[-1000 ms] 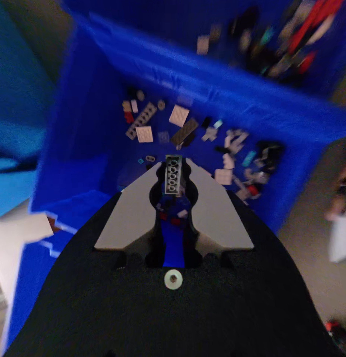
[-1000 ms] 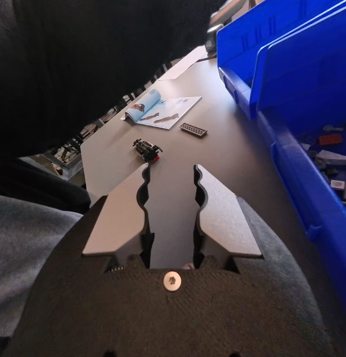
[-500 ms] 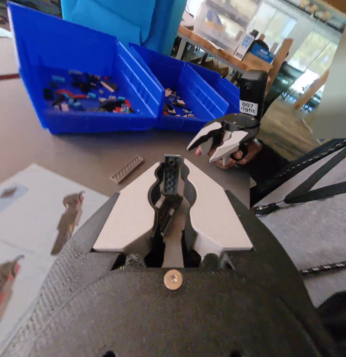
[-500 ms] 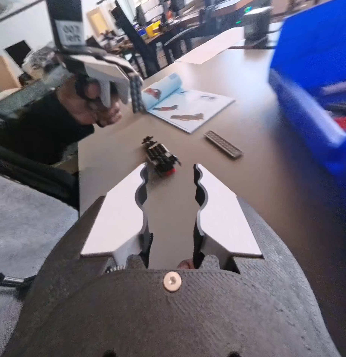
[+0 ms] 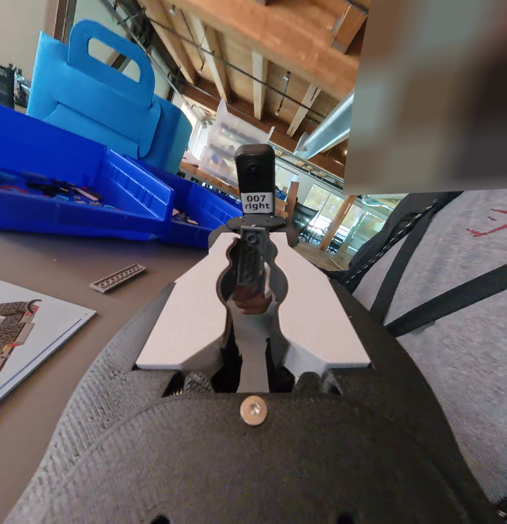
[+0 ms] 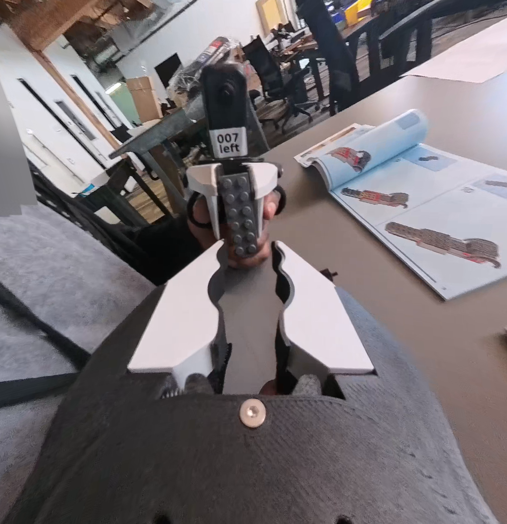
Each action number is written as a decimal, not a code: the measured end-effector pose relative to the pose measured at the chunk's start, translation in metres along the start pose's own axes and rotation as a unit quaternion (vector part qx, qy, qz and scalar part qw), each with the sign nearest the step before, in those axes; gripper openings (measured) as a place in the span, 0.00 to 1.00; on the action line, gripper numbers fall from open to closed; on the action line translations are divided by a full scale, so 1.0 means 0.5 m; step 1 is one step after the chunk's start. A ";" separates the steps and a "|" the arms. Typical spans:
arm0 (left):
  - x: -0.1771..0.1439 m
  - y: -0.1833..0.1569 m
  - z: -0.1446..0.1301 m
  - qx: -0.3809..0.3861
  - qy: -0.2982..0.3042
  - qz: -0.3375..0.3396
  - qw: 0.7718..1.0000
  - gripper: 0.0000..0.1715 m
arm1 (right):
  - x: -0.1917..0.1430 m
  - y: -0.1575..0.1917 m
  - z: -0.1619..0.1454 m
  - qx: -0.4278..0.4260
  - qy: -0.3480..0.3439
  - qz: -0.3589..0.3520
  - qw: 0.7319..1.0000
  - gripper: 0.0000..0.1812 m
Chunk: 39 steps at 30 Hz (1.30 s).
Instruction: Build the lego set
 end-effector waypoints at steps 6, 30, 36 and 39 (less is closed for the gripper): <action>-0.022 0.011 0.005 0.009 0.012 0.016 1.000 0.09 | 0.017 -0.005 0.010 -0.025 0.023 0.016 0.999 0.10; -0.037 0.108 -0.071 0.156 0.347 0.065 0.923 0.09 | 0.025 -0.083 -0.062 -0.121 0.286 -0.065 0.948 0.12; -0.051 0.125 -0.061 0.174 0.347 0.100 0.916 0.09 | -0.005 -0.098 -0.060 -0.126 0.276 -0.095 0.948 0.22; -0.060 0.133 -0.062 0.188 0.357 0.112 0.908 0.09 | -0.038 -0.109 -0.060 -0.126 0.271 -0.118 0.947 0.31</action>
Point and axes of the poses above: each gripper's, where its closed fingertips meet, x out along the fingers, z out of its top, y = z × x across the jaws, the point moved 4 cm from there along -x, back along the fingers, and after that the axes turned 6 degrees about -x, right-handed, at the moved point
